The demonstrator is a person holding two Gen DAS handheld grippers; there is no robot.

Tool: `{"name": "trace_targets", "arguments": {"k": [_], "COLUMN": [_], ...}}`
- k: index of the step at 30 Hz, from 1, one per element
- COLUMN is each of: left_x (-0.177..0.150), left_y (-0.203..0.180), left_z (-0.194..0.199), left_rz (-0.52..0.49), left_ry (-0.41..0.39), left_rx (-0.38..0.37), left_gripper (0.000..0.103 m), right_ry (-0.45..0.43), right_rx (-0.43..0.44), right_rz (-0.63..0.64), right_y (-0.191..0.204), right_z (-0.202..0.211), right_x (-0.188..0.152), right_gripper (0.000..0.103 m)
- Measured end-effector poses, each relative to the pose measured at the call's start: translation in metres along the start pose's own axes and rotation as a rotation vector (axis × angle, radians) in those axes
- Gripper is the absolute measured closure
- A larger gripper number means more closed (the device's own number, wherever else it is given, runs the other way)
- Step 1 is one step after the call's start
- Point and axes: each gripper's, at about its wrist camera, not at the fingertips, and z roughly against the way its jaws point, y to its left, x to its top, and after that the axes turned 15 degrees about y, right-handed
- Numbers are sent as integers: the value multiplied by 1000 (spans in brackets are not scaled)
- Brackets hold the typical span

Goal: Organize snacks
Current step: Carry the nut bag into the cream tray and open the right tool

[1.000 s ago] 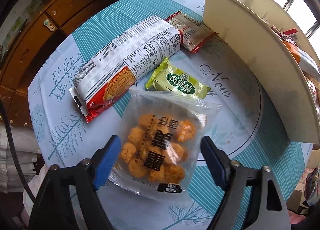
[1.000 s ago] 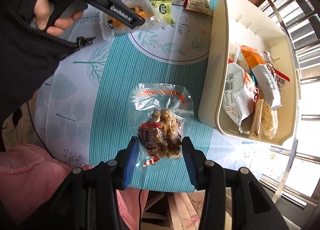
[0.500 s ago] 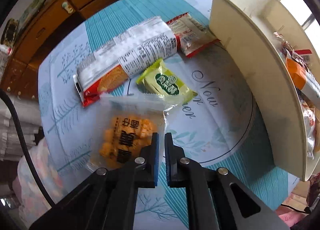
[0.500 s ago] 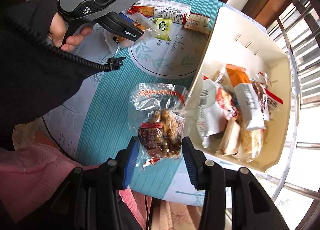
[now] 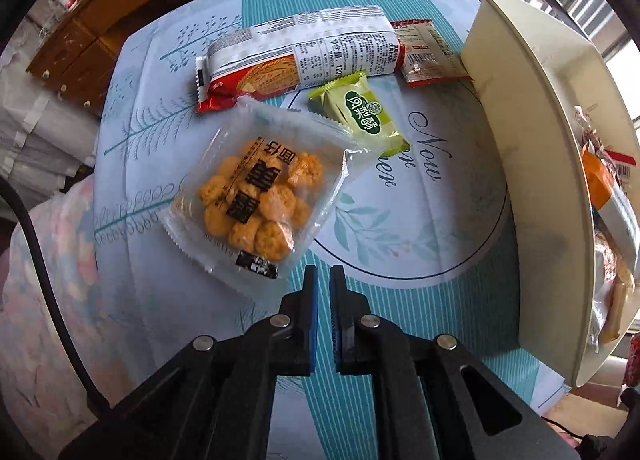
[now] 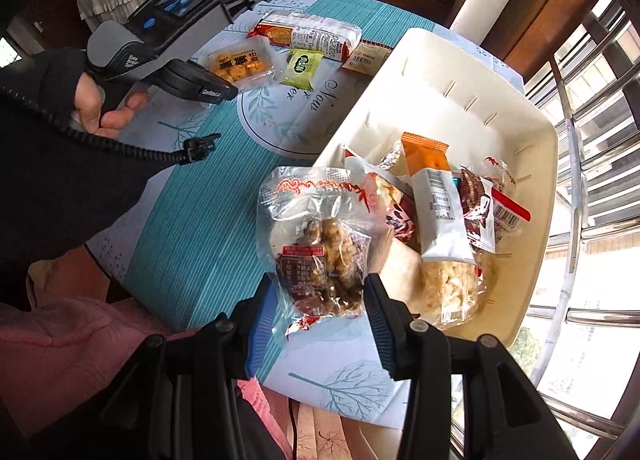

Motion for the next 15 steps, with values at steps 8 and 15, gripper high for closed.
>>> {"name": "trace_targets", "arguments": {"k": [8, 15], "left_x": [-17, -31], "left_y": [27, 36], "left_z": [14, 29], "left_rz": [181, 272], "left_ry": [-35, -73], "left_rx": [-105, -152], "left_gripper": [90, 83], "right_ry": [-34, -76], "right_rx": [5, 17], "right_rz": [-45, -107], "right_y": [-29, -52], "right_z": [2, 4], "right_x": [-7, -4], "right_gripper": [59, 58]}}
